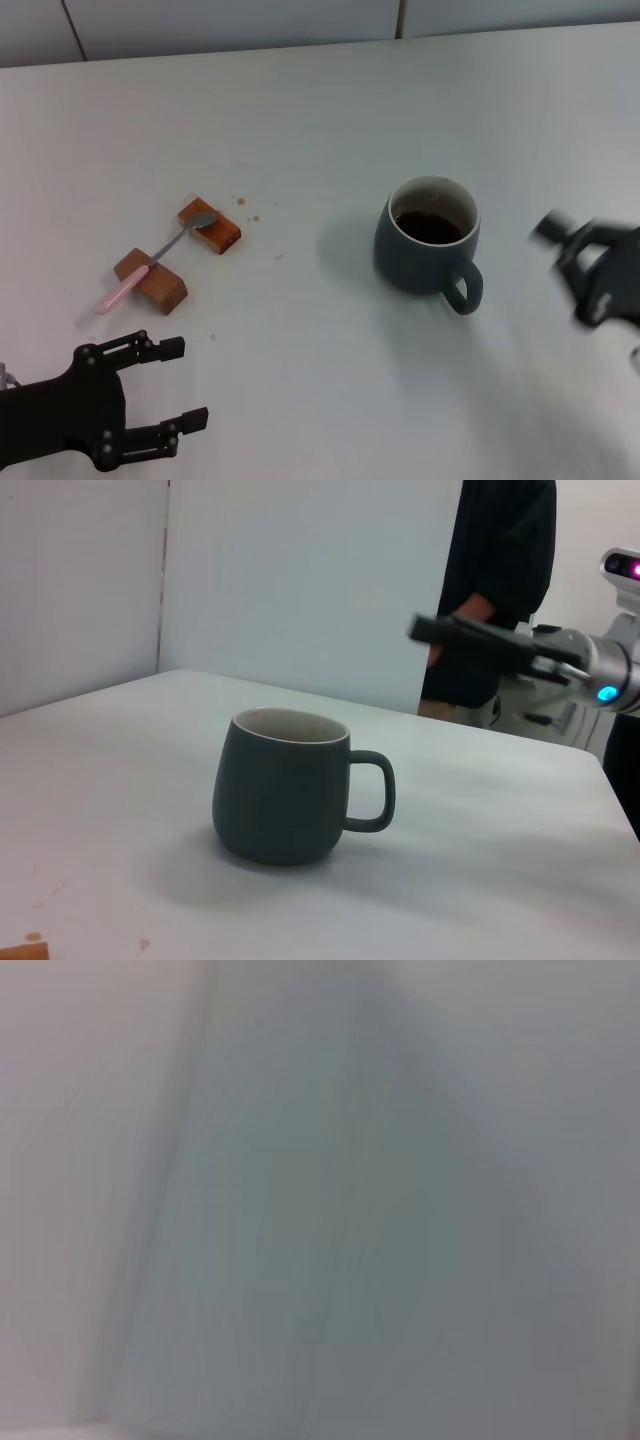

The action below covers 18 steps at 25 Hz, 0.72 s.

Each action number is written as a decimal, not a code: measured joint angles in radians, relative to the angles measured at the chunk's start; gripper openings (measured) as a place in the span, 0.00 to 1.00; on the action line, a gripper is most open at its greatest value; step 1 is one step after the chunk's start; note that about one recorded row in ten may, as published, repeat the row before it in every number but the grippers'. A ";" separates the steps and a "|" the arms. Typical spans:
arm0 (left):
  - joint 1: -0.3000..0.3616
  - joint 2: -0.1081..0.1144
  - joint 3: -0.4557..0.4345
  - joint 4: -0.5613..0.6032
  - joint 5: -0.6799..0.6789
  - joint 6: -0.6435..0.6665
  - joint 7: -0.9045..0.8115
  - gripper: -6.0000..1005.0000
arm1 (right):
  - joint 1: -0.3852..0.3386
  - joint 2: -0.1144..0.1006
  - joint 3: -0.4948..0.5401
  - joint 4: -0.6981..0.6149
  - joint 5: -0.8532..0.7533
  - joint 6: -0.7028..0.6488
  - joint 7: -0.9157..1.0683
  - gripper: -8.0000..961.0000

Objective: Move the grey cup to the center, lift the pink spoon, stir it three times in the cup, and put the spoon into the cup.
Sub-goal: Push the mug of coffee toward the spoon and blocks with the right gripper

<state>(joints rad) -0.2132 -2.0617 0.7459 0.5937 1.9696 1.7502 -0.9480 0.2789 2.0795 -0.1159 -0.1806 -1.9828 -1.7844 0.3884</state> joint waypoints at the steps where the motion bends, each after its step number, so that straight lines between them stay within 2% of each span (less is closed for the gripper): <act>1: 0.000 0.000 0.000 0.000 0.000 0.000 0.000 0.77 | -0.006 0.000 0.068 0.021 0.021 0.011 -0.038 0.01; 2: 0.000 0.000 0.001 0.000 0.000 0.000 0.000 0.77 | -0.007 0.002 0.145 0.045 0.051 0.054 -0.079 0.01; 3: 0.000 0.000 0.001 0.000 0.000 0.000 0.000 0.77 | -0.007 0.002 0.145 0.045 0.051 0.054 -0.079 0.01; 4: 0.000 0.000 0.002 0.000 -0.001 0.001 0.000 0.77 | 0.009 0.000 0.181 0.058 0.063 0.125 -0.088 0.01; 6: 0.000 0.000 0.001 0.000 -0.002 0.002 0.000 0.77 | 0.019 0.000 0.184 0.059 0.063 0.165 -0.088 0.01; 7: 0.000 0.000 0.000 0.000 -0.002 0.003 -0.001 0.77 | 0.047 -0.001 0.180 0.058 0.052 0.256 -0.084 0.01; 8: 0.000 0.000 0.000 0.000 -0.002 0.003 -0.001 0.77 | 0.047 -0.001 0.180 0.058 0.052 0.256 -0.084 0.01; 12: -0.001 0.000 -0.004 0.000 -0.005 0.005 -0.005 0.77 | 0.116 0.001 0.179 0.071 -0.026 0.449 -0.091 0.01; 18: -0.006 0.000 -0.009 0.000 -0.005 0.012 -0.007 0.77 | 0.155 0.002 0.179 0.101 -0.071 0.518 -0.106 0.01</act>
<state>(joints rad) -0.2190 -2.0617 0.7367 0.5936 1.9645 1.7622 -0.9547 0.4336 2.0814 0.0628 -0.0798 -2.0536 -1.2664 0.2822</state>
